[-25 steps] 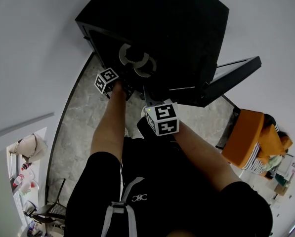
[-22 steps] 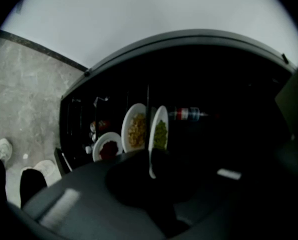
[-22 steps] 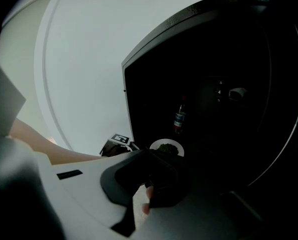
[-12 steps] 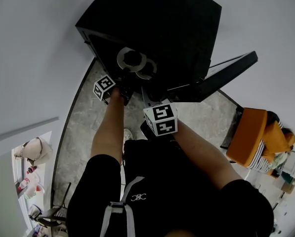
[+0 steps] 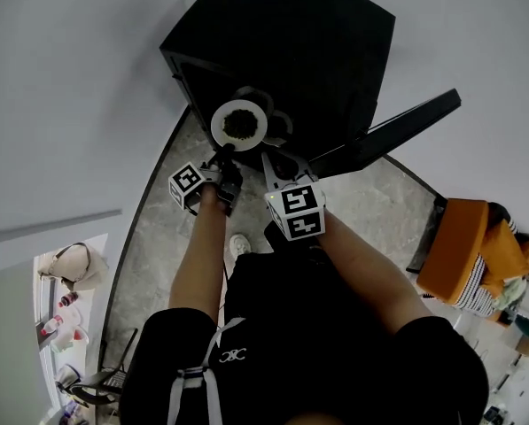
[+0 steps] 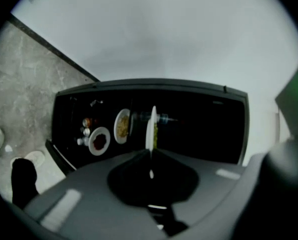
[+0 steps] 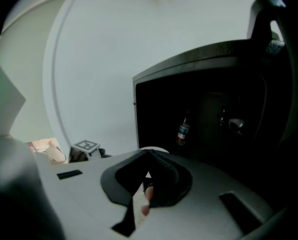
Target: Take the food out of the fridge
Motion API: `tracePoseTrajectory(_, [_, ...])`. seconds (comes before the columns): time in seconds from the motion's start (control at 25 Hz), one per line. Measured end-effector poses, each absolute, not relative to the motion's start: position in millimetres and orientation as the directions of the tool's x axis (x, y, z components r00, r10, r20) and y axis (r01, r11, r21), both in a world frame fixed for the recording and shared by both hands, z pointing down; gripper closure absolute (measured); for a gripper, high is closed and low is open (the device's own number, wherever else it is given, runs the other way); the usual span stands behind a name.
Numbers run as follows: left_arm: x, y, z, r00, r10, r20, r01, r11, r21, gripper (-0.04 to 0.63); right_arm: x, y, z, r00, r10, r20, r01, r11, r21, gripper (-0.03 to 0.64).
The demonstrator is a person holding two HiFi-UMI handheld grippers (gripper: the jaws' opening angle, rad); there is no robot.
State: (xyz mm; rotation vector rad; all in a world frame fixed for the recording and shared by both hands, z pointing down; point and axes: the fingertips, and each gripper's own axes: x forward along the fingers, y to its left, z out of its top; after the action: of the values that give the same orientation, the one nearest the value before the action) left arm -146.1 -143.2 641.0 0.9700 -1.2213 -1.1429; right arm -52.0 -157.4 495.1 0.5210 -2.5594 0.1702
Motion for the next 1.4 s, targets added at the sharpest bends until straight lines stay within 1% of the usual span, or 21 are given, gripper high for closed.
tracePoseTrajectory(0.2, [-144, -83, 592, -0.014, -0.981, 0.194, 0.131, 0.190, 0.973, 0.591, -47, -140, 484, -0.801, -0.354, 0.482, -0.425, 0.904, -0.041, 0.626])
tracePoseTrajectory(0.48, [-151, -19, 512, -0.009, -0.989, 0.151, 0.064, 0.150, 0.987, 0.591, -42, -116, 470, -0.802, -0.405, 0.439, -0.489, 0.867, -0.093, 0.627])
tracePoseTrajectory(0.68, [-160, -5, 455, 0.022, -0.994, 0.111, 0.017, 0.112, 0.994, 0.591, -46, -106, 465, -0.796, -0.444, 0.411, -0.529, 0.840, -0.117, 0.627])
tracePoseTrajectory(1.08, [-154, -29, 348, 0.113, -0.993, 0.038, -0.102, 0.026, 0.994, 0.591, -48, -103, 453, -0.788, -0.492, 0.371, -0.566, 0.816, -0.118, 0.626])
tracePoseTrajectory(1.28, [-149, -123, 317, 0.162, -0.986, 0.048, -0.125, 0.028, 0.992, 0.591, -44, -154, 439, -0.781, -0.502, 0.372, -0.577, 0.807, -0.123, 0.626])
tracePoseTrajectory(1.4, [-146, -137, 314, 0.183, -0.982, 0.033, -0.112, 0.012, 0.994, 0.590, -45, -145, 438, -0.777, -0.514, 0.364, -0.582, 0.806, -0.107, 0.627])
